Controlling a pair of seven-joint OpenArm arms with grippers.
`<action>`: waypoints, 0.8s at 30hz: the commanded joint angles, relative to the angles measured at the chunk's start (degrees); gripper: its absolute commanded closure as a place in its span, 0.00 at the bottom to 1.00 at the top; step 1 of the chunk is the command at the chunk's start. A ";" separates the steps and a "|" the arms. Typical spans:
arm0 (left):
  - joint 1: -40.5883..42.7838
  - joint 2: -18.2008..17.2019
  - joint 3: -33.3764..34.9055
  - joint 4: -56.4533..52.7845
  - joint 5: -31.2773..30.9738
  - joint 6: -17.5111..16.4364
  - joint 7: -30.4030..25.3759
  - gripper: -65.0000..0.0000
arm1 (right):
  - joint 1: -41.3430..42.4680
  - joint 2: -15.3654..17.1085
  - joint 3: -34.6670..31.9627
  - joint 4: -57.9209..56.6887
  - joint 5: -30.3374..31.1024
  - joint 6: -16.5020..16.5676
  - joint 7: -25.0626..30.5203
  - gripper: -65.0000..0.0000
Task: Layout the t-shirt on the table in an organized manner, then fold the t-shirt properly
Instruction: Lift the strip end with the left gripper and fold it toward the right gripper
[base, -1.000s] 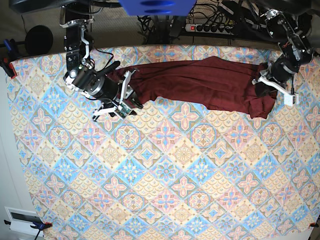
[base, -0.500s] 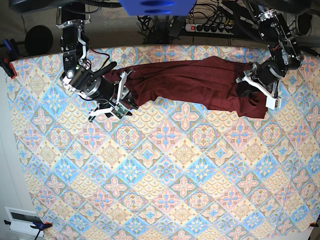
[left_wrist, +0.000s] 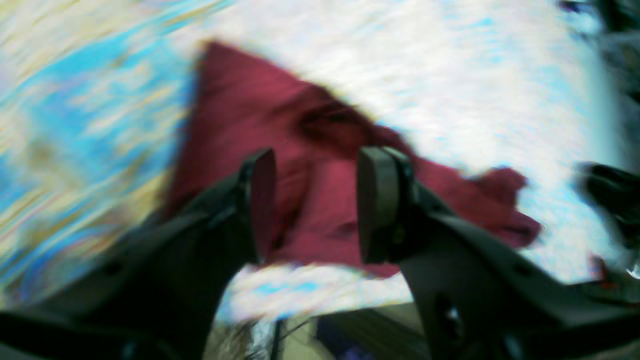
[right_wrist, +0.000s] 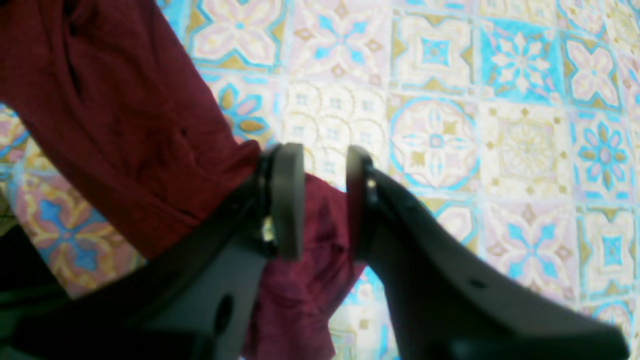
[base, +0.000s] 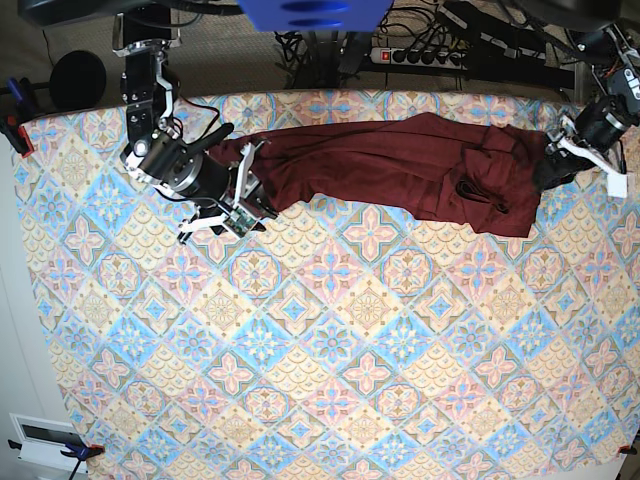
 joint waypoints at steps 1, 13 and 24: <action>-0.33 -1.13 -0.32 -0.83 -0.43 -0.26 -1.16 0.60 | 0.71 0.29 0.15 1.25 0.56 -0.12 1.18 0.79; -5.61 2.56 16.82 -8.83 3.00 -0.35 -0.81 0.60 | 0.71 0.20 0.15 1.25 0.56 -0.12 1.18 0.79; -0.86 2.73 23.68 3.22 -2.02 -0.44 -1.25 0.60 | 0.71 0.20 -0.03 1.25 0.56 -0.12 0.65 0.78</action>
